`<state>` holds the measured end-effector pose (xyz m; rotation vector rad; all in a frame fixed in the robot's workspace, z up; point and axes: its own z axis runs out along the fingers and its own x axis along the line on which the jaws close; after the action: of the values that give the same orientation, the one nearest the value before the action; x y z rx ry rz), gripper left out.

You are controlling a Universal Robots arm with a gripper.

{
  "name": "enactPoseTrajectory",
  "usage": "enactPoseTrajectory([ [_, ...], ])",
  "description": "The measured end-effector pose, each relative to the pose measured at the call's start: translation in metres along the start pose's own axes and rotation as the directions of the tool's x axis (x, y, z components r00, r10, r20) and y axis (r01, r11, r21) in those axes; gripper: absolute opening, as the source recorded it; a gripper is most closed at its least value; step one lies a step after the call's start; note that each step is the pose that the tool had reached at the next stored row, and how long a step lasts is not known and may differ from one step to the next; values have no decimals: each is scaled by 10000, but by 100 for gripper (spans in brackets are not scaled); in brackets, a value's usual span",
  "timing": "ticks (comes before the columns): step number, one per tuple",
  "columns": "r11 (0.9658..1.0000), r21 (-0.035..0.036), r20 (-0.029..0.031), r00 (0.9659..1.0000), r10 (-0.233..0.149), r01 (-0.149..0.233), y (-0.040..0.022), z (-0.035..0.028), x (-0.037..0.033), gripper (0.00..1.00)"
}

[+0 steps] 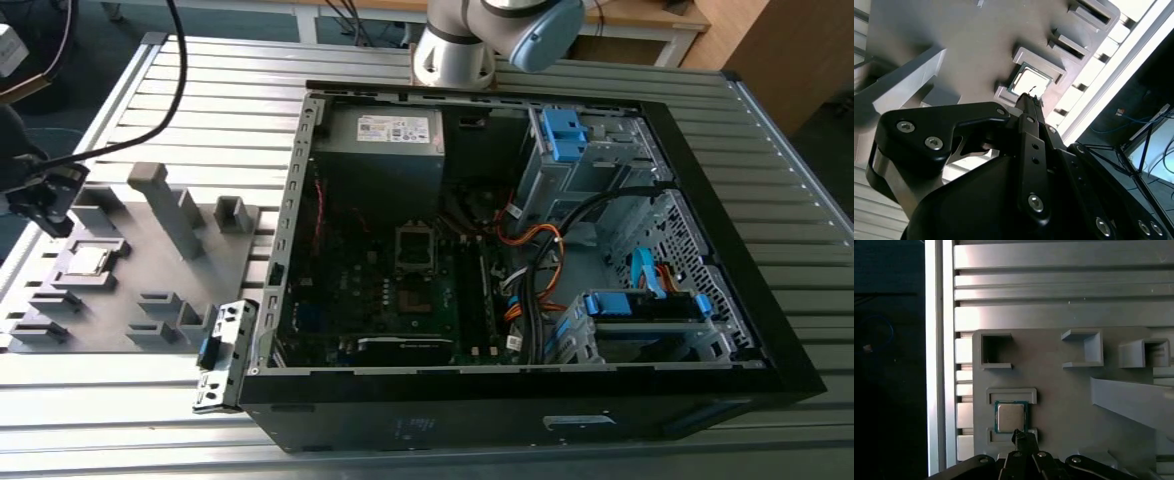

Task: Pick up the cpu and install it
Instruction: 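Pick up the cpu and move it towards the insertion slot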

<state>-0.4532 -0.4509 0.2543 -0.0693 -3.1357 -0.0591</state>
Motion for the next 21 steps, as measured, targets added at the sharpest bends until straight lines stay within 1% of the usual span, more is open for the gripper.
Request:
enactPoseTrajectory([
  [6, 10000, 0, -1, 10000, -47, 47, -5, 98, -1, 11],
  [7, 10000, 1, -3, 10000, -50, 50, -8, 127, 5, 11],
  [10, 10000, 0, -1, 10000, -49, 49, -8, 147, 20, 11],
  [13, 10000, 1, -3, 10000, -49, 49, -8, 151, 20, 11],
  [18, 10000, 0, -2, 10000, -49, 49, -10, 192, 21, 11],
  [21, 10000, 2, -5, 10000, -49, 49, -10, 198, 22, 11],
])
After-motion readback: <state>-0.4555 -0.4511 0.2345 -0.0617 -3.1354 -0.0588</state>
